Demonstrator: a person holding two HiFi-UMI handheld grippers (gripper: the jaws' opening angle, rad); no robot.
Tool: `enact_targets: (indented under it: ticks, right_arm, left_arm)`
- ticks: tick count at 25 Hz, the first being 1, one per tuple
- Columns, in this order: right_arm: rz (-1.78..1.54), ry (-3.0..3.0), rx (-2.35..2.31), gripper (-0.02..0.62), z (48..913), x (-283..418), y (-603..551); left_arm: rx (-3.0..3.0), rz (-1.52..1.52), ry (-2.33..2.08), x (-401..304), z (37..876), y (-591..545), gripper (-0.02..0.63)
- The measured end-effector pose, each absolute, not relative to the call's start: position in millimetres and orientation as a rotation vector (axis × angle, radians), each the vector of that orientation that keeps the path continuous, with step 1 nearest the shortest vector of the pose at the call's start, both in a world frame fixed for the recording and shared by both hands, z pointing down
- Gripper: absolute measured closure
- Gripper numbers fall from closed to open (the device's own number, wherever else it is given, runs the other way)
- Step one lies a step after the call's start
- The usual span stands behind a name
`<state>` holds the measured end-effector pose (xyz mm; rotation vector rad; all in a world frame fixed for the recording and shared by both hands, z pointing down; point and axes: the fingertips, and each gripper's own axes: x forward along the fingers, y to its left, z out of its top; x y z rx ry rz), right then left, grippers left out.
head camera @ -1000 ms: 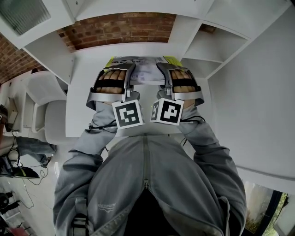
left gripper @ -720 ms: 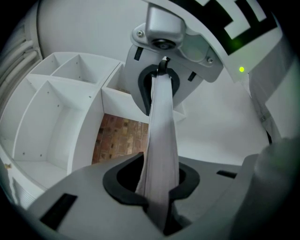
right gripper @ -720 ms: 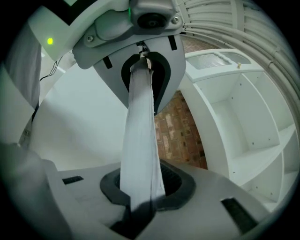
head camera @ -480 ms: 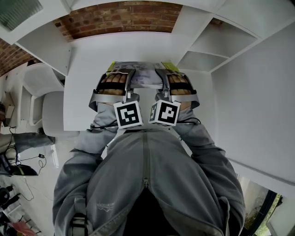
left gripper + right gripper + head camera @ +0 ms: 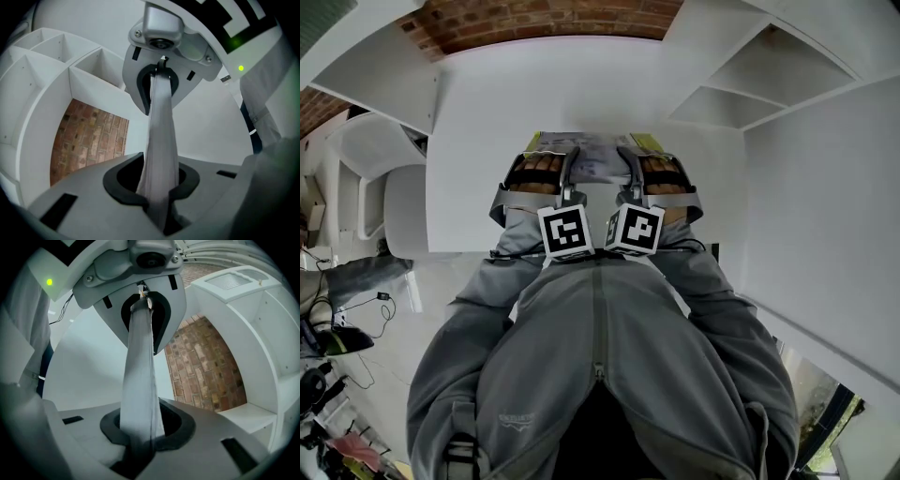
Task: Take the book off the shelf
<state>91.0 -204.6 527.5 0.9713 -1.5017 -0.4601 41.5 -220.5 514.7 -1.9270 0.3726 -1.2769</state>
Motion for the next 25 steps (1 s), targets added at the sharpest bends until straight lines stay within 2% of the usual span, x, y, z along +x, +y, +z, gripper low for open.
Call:
enact_targets:
  ticks: [25]
  right_arm:
    - [-0.228,-1.566,0.798,0.512,632,81,-178]
  left_arm:
    - [-2.027,-1.465,0.196,29,622,-197,0.525]
